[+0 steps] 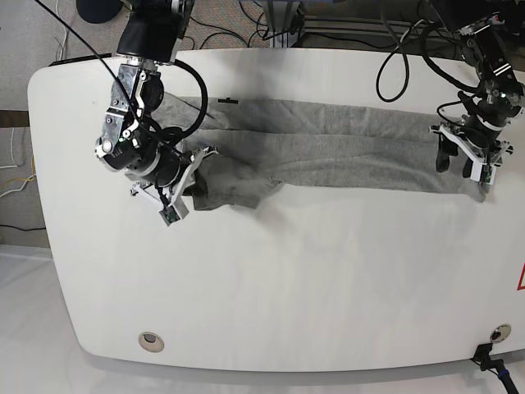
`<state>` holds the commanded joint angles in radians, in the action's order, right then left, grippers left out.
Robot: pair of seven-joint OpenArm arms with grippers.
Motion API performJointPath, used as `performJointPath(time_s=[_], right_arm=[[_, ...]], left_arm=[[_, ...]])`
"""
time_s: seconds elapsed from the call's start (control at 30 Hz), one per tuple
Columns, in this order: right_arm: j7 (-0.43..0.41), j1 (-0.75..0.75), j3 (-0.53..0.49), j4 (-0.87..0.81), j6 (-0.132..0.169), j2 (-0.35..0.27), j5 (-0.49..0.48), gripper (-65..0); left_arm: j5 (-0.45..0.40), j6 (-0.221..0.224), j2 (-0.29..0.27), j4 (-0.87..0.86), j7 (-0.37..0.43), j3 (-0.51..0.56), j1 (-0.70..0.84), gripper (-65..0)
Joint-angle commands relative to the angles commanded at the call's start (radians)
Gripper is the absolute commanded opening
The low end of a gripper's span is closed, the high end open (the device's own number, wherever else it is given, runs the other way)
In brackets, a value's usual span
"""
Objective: Fold the T-shirt properly
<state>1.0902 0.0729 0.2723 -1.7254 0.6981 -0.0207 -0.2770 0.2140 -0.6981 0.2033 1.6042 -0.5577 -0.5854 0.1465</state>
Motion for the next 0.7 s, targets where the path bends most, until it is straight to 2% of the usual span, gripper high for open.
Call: performJointPath(time_s=[0.2,0.4,0.7], right_arm=[[0.014,-0.109,0.003,-0.008,0.0,0.006,-0.118,-65.0],[0.014,-0.19,0.003,-0.009,0.0,0.006,-0.184,-65.0],[0.011,-0.264,0.0,-0.003,0.0,0.002,-0.187,-65.0]], left_arm=[[0.0,0.0,0.002,-0.034,0.0,0.0,-0.005,-30.1],[0.0,0.0,0.002,-0.035,0.0,0.0,-0.005,-30.1],[0.0,0.0,0.0,-0.035,0.0,0.0,-0.003,-30.1]])
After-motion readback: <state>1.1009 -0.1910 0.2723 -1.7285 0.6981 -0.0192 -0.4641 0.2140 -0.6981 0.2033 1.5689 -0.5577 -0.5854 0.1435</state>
